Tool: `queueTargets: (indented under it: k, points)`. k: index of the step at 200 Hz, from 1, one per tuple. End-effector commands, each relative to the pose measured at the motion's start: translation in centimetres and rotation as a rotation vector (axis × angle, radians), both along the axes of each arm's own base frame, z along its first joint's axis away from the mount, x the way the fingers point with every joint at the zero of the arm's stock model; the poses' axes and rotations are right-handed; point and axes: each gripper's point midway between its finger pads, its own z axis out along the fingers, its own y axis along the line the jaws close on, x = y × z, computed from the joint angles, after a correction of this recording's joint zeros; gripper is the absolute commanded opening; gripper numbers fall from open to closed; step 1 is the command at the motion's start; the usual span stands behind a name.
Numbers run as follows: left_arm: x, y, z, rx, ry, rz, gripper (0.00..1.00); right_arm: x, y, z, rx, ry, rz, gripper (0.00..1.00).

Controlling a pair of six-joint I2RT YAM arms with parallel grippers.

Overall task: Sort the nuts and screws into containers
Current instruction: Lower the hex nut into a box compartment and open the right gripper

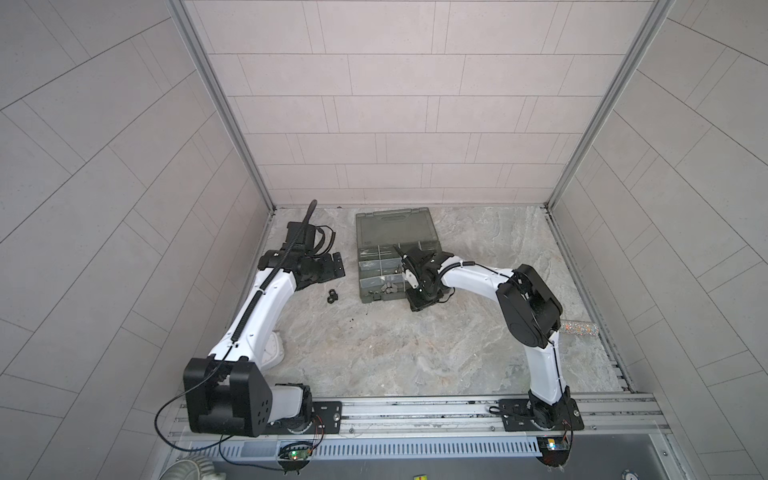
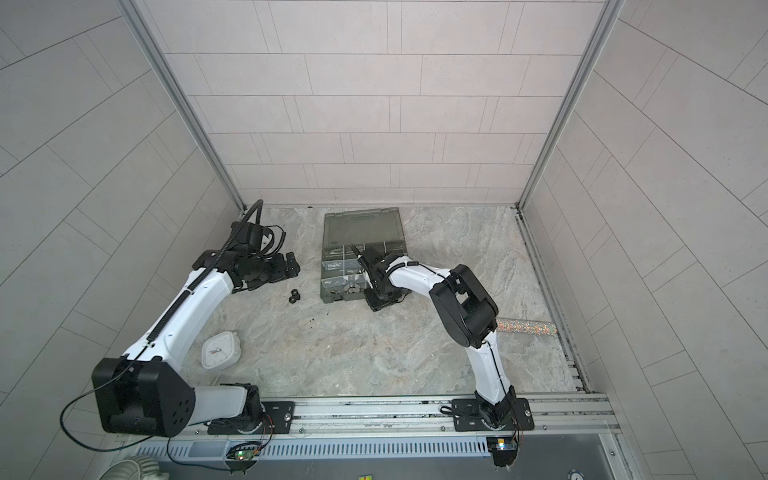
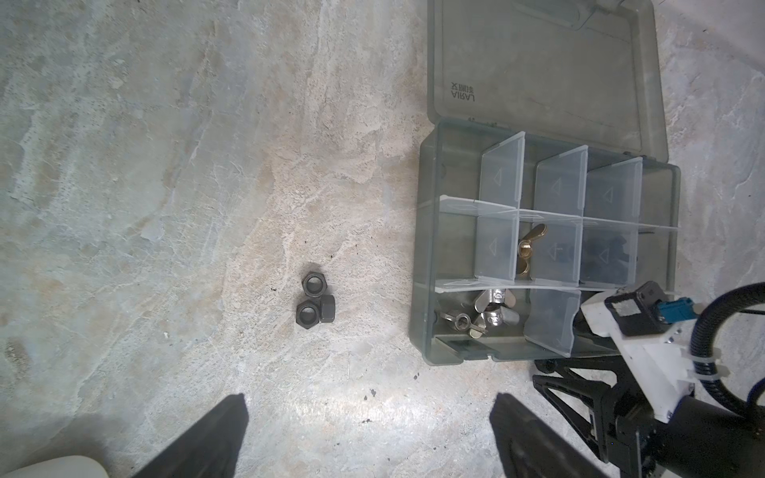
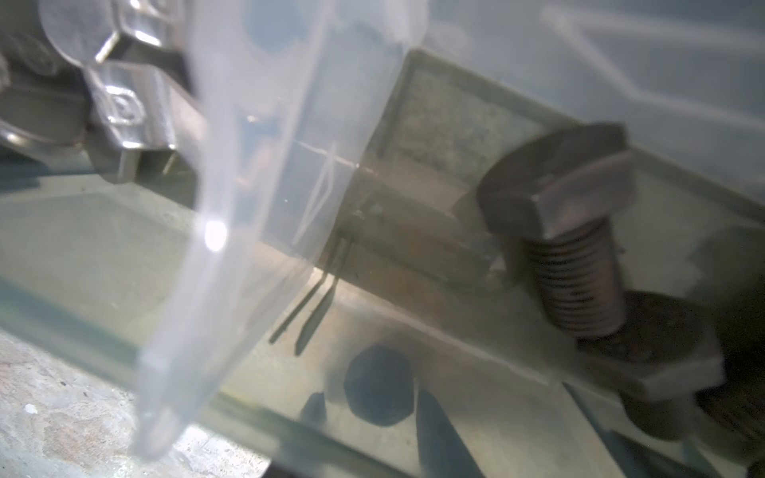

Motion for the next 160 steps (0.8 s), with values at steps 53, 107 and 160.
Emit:
queueTargets:
  k: [53,107,160]
  points:
    - [-0.6,0.5,0.0,0.016,0.006,0.018,0.98,1.7,0.4,-0.9,-0.008,-0.042,-0.016,0.37]
    - [-0.4,0.6,0.0,0.016,0.006,0.021,0.98,2.2,0.2,-1.0,-0.009,-0.05,-0.035,0.37]
    - [-0.4,0.6,-0.3,0.015,0.018,0.018,0.98,1.7,-0.3,-1.5,-0.026,-0.02,-0.032,0.26]
